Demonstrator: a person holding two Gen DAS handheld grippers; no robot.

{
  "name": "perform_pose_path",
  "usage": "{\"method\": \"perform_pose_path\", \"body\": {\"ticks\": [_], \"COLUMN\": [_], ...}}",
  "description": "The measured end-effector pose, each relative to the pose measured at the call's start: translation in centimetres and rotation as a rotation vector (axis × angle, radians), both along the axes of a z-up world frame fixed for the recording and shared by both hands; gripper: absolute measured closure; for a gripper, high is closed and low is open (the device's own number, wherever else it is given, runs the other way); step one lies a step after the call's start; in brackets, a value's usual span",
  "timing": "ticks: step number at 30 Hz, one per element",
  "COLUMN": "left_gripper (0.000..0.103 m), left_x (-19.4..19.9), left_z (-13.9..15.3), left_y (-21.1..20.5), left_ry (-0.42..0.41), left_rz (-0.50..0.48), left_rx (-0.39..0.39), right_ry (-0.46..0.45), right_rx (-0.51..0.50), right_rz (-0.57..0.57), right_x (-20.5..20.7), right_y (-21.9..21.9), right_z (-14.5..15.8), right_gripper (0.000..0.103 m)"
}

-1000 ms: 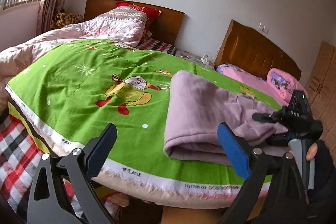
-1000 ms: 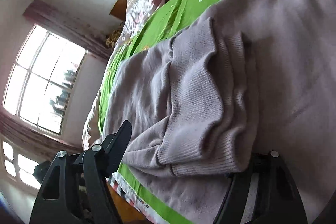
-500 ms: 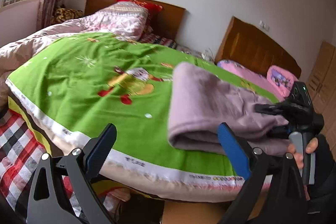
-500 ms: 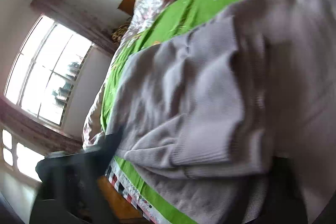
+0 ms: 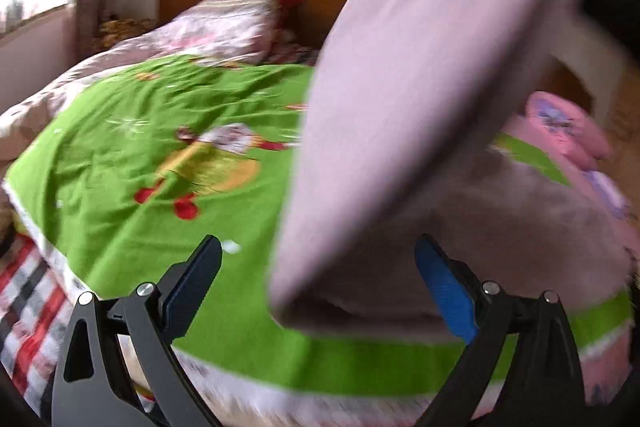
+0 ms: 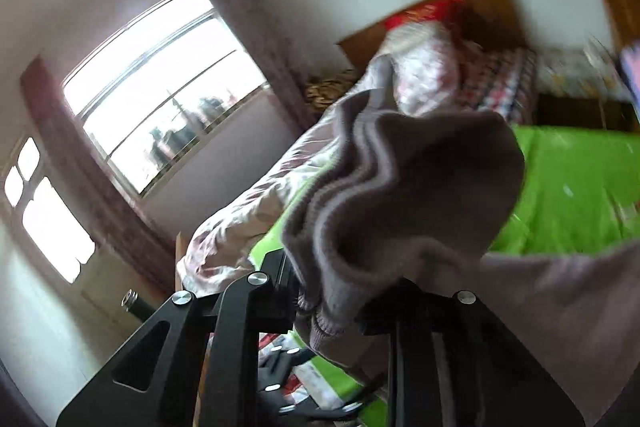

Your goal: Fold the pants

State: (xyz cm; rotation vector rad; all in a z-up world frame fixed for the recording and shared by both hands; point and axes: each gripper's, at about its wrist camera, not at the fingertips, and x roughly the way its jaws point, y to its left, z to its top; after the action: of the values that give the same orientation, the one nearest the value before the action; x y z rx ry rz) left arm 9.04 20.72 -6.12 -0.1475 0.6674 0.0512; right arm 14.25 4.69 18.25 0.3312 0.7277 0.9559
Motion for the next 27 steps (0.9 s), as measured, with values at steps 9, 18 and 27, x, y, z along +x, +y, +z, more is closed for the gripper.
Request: {"method": "perform_pose_path", "body": {"ticks": [9,18,27], "left_gripper": [0.003,0.001,0.001], "left_x": [-0.3,0.5,0.4], "left_z": [-2.1,-3.2,-3.1], "left_y": [3.6,2.0,1.9], "left_ry": [0.059,0.078,0.105], "left_rz": [0.044,0.019,0.029], "left_rx": [0.003,0.066,0.089], "right_ry": [-0.050,0.321,0.281], "right_rx": [0.008,-0.056,-0.043], "right_rz": [-0.141,-0.351,-0.357], "right_x": [-0.3,-0.9,-1.8], "right_y": [-6.5,-17.1,-17.5], "right_z": [-0.9,-18.2,-16.4], "right_gripper": [0.086,0.086,0.086]}}
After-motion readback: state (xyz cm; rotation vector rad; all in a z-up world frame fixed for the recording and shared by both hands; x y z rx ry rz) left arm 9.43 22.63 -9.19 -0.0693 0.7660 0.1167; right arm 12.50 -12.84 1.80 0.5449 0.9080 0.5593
